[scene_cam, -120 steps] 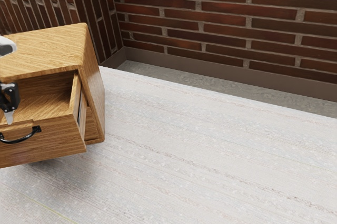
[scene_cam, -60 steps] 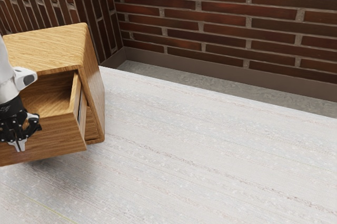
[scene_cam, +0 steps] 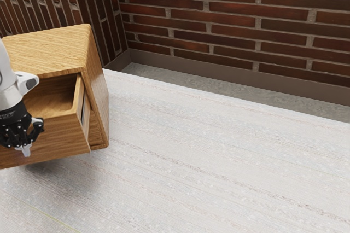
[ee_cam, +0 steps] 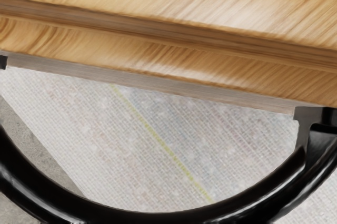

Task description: Push the drawer handle with one arm to close the drawer

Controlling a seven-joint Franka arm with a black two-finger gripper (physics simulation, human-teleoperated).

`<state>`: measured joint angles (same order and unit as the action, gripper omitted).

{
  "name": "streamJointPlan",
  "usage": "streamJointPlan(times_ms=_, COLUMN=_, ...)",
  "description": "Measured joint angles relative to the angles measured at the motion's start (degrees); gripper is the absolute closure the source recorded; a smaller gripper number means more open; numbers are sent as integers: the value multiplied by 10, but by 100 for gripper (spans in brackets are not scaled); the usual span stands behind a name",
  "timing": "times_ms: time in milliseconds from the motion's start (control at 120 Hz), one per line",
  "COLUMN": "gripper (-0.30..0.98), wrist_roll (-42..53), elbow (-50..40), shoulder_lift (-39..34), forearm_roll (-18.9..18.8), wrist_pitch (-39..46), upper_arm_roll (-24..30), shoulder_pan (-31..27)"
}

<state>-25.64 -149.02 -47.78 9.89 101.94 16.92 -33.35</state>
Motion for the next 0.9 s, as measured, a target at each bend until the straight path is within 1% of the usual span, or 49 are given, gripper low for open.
streamJointPlan(times_ms=217, gripper=79, wrist_roll=6, elbow=16, shoulder_lift=3, forearm_roll=-1, wrist_pitch=5, upper_arm_roll=-6, shoulder_pan=-6)
streamJointPlan(times_ms=308, gripper=79, wrist_roll=10, elbow=27, shoulder_lift=7, forearm_roll=-2, wrist_pitch=2, upper_arm_roll=-6, shoulder_pan=-27)
streamJointPlan(times_ms=650, gripper=78, wrist_roll=25, elbow=56, shoulder_lift=63, forearm_roll=-8, wrist_pitch=5, upper_arm_roll=-5, shoulder_pan=-36)
streamJointPlan(times_ms=900, gripper=79, wrist_roll=31, elbow=81, shoulder_lift=101, forearm_roll=-21, wrist_pitch=10, upper_arm_roll=-5, shoulder_pan=-39)
